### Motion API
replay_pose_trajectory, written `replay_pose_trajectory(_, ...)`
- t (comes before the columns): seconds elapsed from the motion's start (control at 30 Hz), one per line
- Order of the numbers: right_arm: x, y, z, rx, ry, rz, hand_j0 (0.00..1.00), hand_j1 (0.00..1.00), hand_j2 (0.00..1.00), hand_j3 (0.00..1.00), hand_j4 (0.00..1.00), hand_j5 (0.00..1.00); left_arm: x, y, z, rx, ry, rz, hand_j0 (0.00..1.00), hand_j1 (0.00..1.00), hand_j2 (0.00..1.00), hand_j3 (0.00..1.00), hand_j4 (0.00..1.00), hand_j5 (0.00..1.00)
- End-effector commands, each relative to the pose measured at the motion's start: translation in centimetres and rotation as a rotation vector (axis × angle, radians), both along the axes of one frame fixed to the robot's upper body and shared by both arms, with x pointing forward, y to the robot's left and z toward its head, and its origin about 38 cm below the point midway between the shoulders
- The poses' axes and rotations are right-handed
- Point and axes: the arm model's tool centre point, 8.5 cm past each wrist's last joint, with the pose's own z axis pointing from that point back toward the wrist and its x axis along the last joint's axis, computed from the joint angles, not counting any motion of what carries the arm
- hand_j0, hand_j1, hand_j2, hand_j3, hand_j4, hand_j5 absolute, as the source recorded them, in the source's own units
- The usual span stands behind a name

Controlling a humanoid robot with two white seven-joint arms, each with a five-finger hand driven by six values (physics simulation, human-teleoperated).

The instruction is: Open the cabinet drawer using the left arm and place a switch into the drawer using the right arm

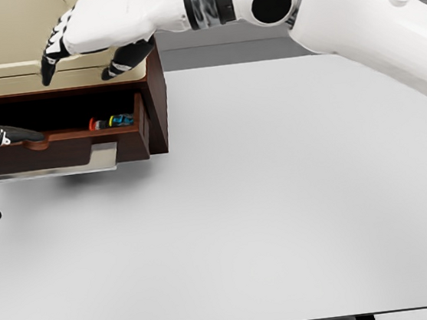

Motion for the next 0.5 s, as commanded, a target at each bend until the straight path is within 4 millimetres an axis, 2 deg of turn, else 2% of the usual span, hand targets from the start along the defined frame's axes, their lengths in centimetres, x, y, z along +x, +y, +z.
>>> replay_pose_trajectory(0.0, -1.9, -3.8, 0.7, -0.006, -0.033, 0.019, 0.76, 0.76, 0.76, 0.76, 0.76, 0.76, 0.2, -0.3, 0.4, -0.018, -0.015, -0.004, 1.0, 1.0, 1.0, 1.0, 1.0, 1.0)
replay_pose_trajectory(0.03, -3.1, -6.3, 0.9, -0.023, -0.052, 0.021, 0.85, 0.85, 0.85, 0.85, 0.85, 0.85, 0.4, -0.4, 0.9, -0.021, -0.032, -0.007, 1.0, 1.0, 1.0, 1.0, 1.0, 1.0)
replay_pose_trajectory(0.07, -3.8, -8.9, 0.8, -0.012, -0.058, -0.001, 1.0, 1.0, 1.0, 1.0, 1.0, 1.0, 0.5, -0.6, 0.9, -0.027, -0.037, -0.013, 1.0, 1.0, 1.0, 1.0, 1.0, 1.0)
replay_pose_trajectory(0.1, -4.1, -11.8, -0.1, -0.023, -0.046, -0.042, 1.0, 1.0, 1.0, 1.0, 1.0, 1.0, 0.7, -1.1, 0.6, -0.028, -0.05, -0.028, 1.0, 1.0, 1.0, 1.0, 1.0, 1.0)
replay_pose_trajectory(0.17, -4.9, -19.0, -0.9, -0.062, -0.036, -0.173, 1.0, 1.0, 1.0, 1.0, 1.0, 1.0, 1.6, -2.9, 0.5, -0.065, -0.108, -0.071, 1.0, 1.0, 1.0, 1.0, 1.0, 1.0)
replay_pose_trajectory(0.2, -5.0, -21.7, -3.3, -0.086, 0.019, -0.234, 1.0, 1.0, 1.0, 1.0, 1.0, 1.0, 1.9, -3.3, 1.2, -0.077, -0.134, -0.081, 1.0, 1.0, 1.0, 1.0, 1.0, 1.0)
replay_pose_trajectory(0.23, -5.2, -24.4, -4.4, -0.102, 0.048, -0.297, 1.0, 1.0, 1.0, 1.0, 1.0, 1.0, 2.0, -3.7, 1.2, -0.079, -0.145, -0.089, 1.0, 1.0, 1.0, 1.0, 1.0, 1.0)
replay_pose_trajectory(0.27, -5.6, -27.0, -4.6, -0.115, 0.056, -0.356, 1.0, 1.0, 1.0, 1.0, 1.0, 1.0, 2.2, -3.9, 1.6, -0.081, -0.162, -0.097, 1.0, 1.0, 1.0, 1.0, 1.0, 1.0)
replay_pose_trajectory(0.33, -5.8, -28.1, -6.1, -0.136, 0.093, -0.382, 1.0, 1.0, 1.0, 1.0, 1.0, 1.0, 2.5, -4.5, 2.2, -0.084, -0.193, -0.11, 1.0, 1.0, 1.0, 1.0, 1.0, 1.0)
replay_pose_trajectory(0.37, -5.9, -28.2, -6.1, -0.137, 0.093, -0.384, 1.0, 1.0, 1.0, 1.0, 1.0, 1.0, 2.6, -4.5, 2.6, -0.084, -0.203, -0.112, 1.0, 1.0, 1.0, 1.0, 1.0, 1.0)
replay_pose_trajectory(0.47, -5.8, -28.2, -6.0, -0.135, 0.092, -0.384, 1.0, 1.0, 1.0, 1.0, 1.0, 1.0, 3.1, -6.1, 1.5, -0.109, -0.213, -0.147, 1.0, 1.0, 1.0, 1.0, 1.0, 1.0)
